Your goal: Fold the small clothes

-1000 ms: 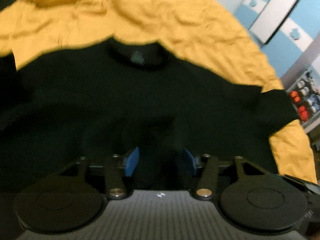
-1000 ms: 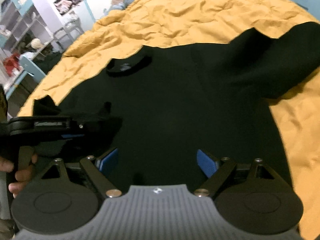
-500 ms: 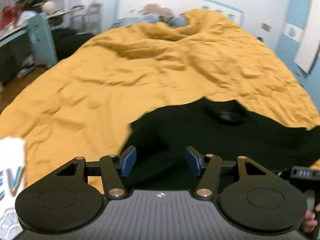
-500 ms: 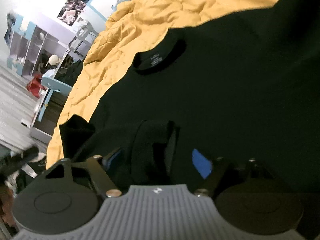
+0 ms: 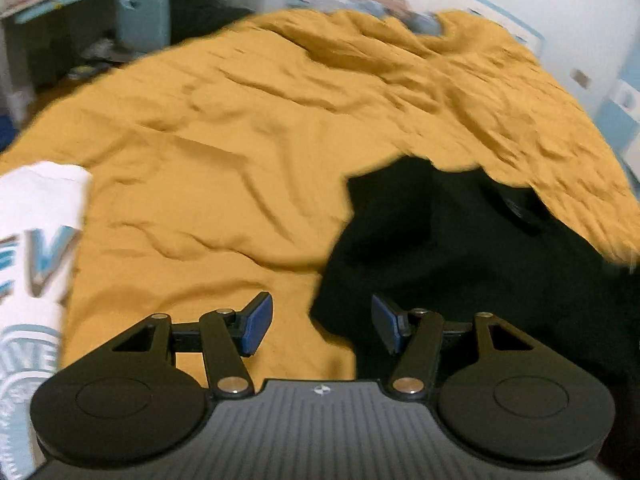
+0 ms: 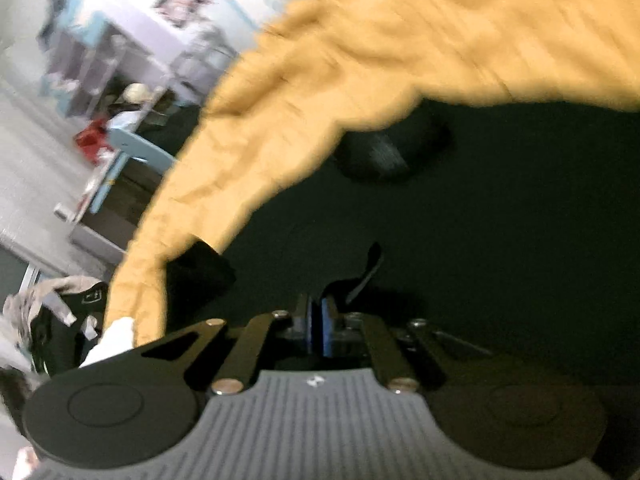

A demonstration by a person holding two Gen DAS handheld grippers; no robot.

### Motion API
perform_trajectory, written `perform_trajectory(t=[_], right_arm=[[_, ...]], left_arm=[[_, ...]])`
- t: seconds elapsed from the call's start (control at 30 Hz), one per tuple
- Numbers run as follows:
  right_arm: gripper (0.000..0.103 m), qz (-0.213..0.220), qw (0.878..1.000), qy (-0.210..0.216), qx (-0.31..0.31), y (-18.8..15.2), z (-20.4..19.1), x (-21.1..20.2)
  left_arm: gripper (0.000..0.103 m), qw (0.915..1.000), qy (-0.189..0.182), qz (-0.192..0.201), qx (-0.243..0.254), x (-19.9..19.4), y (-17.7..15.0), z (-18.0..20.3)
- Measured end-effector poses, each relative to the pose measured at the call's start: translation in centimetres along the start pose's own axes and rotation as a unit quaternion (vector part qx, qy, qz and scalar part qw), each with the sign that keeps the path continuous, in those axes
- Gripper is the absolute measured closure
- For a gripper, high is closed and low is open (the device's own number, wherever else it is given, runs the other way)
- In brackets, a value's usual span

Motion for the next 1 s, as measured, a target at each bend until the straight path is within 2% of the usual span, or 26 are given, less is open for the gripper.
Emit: perform_trajectory(t=[0.1, 0.2, 0.27, 0.33, 0.43, 0.47, 0.5, 0.53, 0.63, 0.73, 0.87, 0.93, 1.0], right_arm=[[0.103, 0.036, 0.998, 0.021, -0.052, 4.3, -5.3, -1.5], [0.103, 0.055, 0.994, 0.024, -0.091, 7.4, -9.0, -2.4], [0.103, 0.058, 0.992, 0.021, -0.108, 9.0, -10.8, -2.4], [0.103, 0.061, 0.99, 0.017, -0.126, 10.4, -12.1, -2.5], [0.103, 0.073, 0.987, 0.016, -0.139, 12.5, -12.8, -3.8], [0.103, 0.08, 0.987, 0.017, -0.141, 13.0, -12.7, -4.6], [0.103, 0.09, 0.985, 0.017, -0.144, 13.5, -12.3, -5.7], [0.103, 0.099, 0.984, 0.015, -0.147, 13.7, -11.7, -6.8], [0.103, 0.12, 0.983, -0.018, -0.141, 13.7, -7.5, -10.2], [0.103, 0.114, 0.987, -0.064, -0.094, 12.3, -0.2, -12.0], [0.103, 0.049, 0.985, -0.161, -0.033, 6.8, 11.8, -11.3], [0.103, 0.033, 0.983, -0.179, 0.016, 4.4, 16.7, -11.1], [0.103, 0.032, 0.982, -0.175, 0.068, 2.0, 20.5, -11.1]], left_arm=[[0.036, 0.9993, -0.015, -0.012, 0.032, 0.9, -1.3, 1.0], [0.036, 0.9985, -0.022, -0.012, 0.048, 2.1, -1.7, 2.5], [0.032, 0.9977, -0.031, -0.009, 0.06, 3.0, -1.5, 4.0], [0.024, 0.9972, -0.032, -0.006, 0.068, 4.2, -1.3, 5.5], [0.025, 0.9963, -0.008, 0.0, 0.085, 6.4, -0.8, 7.4], [0.026, 0.9965, -0.002, 0.002, 0.083, 7.0, -0.6, 7.7], [0.036, 0.9968, -0.003, 0.003, 0.08, 7.6, -0.5, 7.9], [0.05, 0.9974, -0.005, 0.003, 0.072, 7.9, -0.4, 7.9], [0.068, 0.9994, -0.019, -0.002, 0.028, 8.3, -0.3, 7.0], [0.076, 0.9996, -0.016, 0.004, 0.023, 7.9, -0.4, 6.2], [0.081, 0.9991, 0.004, -0.003, 0.042, 7.8, -0.8, 5.7], [0.081, 0.9991, 0.005, -0.008, 0.041, 7.6, -0.8, 5.4], [0.083, 0.9991, 0.011, -0.015, 0.038, 7.5, -0.7, 5.2]])
Point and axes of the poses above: each gripper's, at about its wrist camera, not at the fingertips, and x roughly the way its jaws point, z to its right, y to its top, the point moved 7 cm from there along x, roughly the way its jaws point, and after that the axes turned 13 degrees about y, right-handed, at the moved point
